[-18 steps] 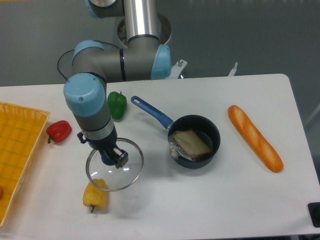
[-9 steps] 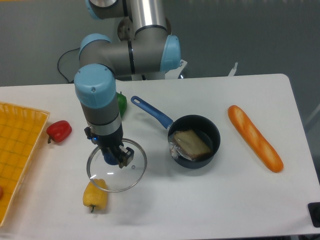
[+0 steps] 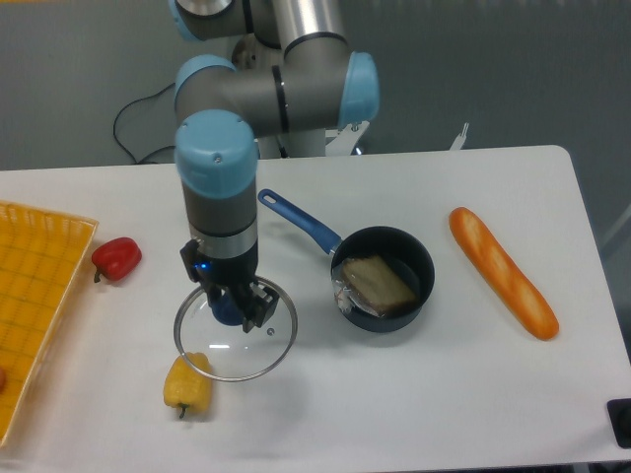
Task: Close the pot lid
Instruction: 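Carry the held glass lid over toward the blue-handled saucepan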
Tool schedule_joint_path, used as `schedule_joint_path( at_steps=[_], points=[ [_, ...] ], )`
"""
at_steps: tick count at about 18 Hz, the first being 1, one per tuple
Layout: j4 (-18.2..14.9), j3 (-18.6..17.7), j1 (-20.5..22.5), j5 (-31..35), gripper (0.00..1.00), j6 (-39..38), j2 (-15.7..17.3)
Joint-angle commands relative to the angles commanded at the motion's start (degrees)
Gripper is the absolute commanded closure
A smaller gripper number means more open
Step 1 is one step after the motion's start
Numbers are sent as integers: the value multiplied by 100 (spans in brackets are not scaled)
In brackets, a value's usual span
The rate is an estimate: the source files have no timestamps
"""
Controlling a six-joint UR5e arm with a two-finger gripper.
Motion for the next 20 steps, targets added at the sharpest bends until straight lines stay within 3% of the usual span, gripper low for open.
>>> schedule_joint_path(
  at_steps=[7, 20],
  points=[
    [-17, -229, 641, -430, 49, 870, 0],
    [-53, -185, 992, -974, 49, 906, 53]
  ],
)
